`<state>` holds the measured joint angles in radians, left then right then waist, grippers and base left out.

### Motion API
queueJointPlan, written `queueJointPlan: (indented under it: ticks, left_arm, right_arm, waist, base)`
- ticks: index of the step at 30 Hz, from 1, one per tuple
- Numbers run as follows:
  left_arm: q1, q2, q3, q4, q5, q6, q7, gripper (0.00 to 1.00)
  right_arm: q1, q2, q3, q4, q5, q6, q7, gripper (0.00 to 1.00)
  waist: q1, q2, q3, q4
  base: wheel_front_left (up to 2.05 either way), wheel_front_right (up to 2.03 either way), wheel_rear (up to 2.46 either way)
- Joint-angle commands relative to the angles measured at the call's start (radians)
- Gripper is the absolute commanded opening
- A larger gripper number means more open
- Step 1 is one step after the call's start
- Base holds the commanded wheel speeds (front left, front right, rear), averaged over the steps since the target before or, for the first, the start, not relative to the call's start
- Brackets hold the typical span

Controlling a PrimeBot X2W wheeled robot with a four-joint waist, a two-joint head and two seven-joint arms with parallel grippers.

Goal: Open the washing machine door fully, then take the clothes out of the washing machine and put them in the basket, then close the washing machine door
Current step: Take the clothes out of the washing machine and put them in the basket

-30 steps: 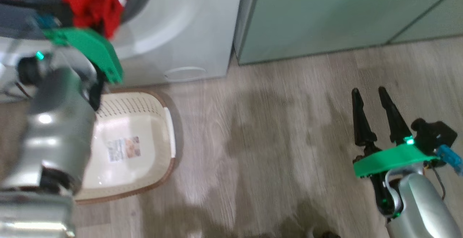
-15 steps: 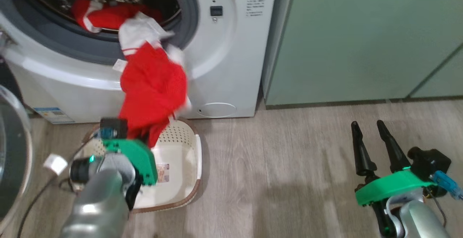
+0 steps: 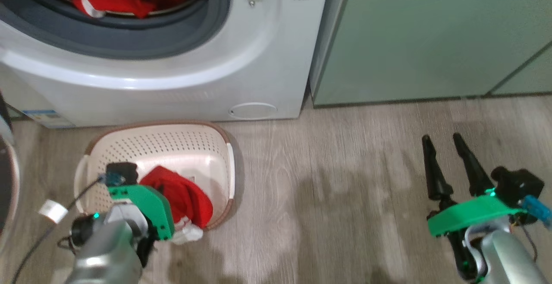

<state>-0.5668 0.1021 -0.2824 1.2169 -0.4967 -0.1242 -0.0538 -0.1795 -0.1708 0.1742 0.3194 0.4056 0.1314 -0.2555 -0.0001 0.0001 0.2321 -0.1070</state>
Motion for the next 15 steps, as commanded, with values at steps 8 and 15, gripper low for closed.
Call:
queueJointPlan:
  ticks: [8, 15]
  left_arm:
    - [-0.172, 0.082, 0.057, 0.036, -0.022, 0.052, -0.053, 0.0]
    - [-0.231, 0.098, 0.078, 0.058, -0.045, 0.087, -0.048, 0.0]
  right_arm:
    - [-0.086, -0.025, -0.002, -0.062, 0.0, -0.001, -0.006, 1.0]
    - [-0.13, -0.017, -0.009, -0.086, -0.004, -0.001, -0.006, 1.0]
  waist:
    - [0.0001, -0.0001, 0.183, -0.041]
    - [0.0001, -0.0001, 0.285, -0.059]
  base:
    - [0.0, 0.0, 0.0]
    - [0.0, 0.0, 0.0]
